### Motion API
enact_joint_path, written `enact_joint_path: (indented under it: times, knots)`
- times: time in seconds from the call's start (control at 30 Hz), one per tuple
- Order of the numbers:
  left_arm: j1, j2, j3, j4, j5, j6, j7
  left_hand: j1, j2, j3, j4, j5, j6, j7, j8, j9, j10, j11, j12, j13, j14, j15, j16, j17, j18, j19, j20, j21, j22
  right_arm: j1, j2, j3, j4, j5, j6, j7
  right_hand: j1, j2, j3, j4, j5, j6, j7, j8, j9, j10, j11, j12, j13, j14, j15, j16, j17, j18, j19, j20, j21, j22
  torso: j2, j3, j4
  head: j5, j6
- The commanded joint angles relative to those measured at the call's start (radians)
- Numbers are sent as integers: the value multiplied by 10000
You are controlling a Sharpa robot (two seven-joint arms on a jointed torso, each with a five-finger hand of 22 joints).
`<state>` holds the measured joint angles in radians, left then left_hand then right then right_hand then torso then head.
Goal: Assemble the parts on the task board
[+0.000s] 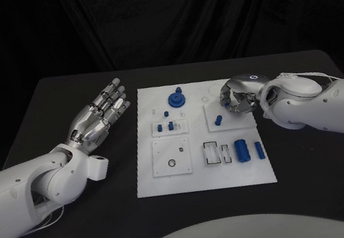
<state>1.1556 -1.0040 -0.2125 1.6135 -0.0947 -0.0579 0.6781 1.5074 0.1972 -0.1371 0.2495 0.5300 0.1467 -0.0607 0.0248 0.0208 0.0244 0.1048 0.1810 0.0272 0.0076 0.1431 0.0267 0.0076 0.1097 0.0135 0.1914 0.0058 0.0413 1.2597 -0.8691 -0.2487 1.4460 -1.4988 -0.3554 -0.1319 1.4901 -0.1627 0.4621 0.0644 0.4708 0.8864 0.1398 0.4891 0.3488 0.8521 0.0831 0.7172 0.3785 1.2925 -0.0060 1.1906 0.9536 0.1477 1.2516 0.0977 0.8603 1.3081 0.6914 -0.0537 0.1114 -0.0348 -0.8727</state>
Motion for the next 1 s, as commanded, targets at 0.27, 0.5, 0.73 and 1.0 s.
enact_joint_path:
  times: [0.27, 0.5, 0.73, 1.0]
  knots:
    - [-80, -15, 8, -7, -4, 157, 1293, 93, -4, 118, -24, 60, 36, 196, -23, 19, 2, 138, 120, 21, -23, -16, 9, 0, 168, 24, 75, 61, 15, -14, -117, 44, 128, 181, -864, 258, 85, -10, -8, -78, 93, 87, -35, 36, 52, 287, -146, -113, -60, 152, -39, -14, 61, -79, 128, -44, 180, 788, 8, 3, 5, 14, 1]
    - [-97, -39, 8, -5, -3, 143, 1262, 97, -15, 148, -43, 65, 64, 263, -19, 23, 7, 191, 161, 25, -22, -18, 17, 2, 190, 27, 94, 62, 17, 3, -321, 92, 381, 187, -928, 209, 56, -34, -14, -76, 74, 71, -35, 11, 65, 300, -141, -198, -105, 176, -39, -22, 47, -81, 145, -49, 182, 787, 9, 6, 7, 30, 1]
    - [-102, -21, 8, -19, -3, 138, 1231, 94, -24, 163, -52, 64, 79, 309, -16, 25, 13, 233, 193, 29, -20, -15, 24, 4, 203, 30, 108, 63, 19, 245, -569, 126, 784, 189, -912, 86, 15, -47, -17, -56, 33, 50, -27, -20, 75, 305, -130, -287, -152, 185, -31, -41, 25, -84, 150, -46, 172, 782, -1, -5, 7, 20, 1]
    - [-105, 30, 8, -53, -3, 152, 1205, 88, -34, 183, -61, 64, 84, 356, -16, 25, 17, 279, 223, 32, -15, 10, 47, 10, 211, 34, 134, 65, 23, 570, -906, 130, 1668, 189, -754, -115, -3, -33, -9, -43, -44, 1, -20, -73, 86, 329, -124, -379, -200, 324, -24, 107, 244, -127, 263, -39, 378, 834, -7, -24, -4, 91, 1]
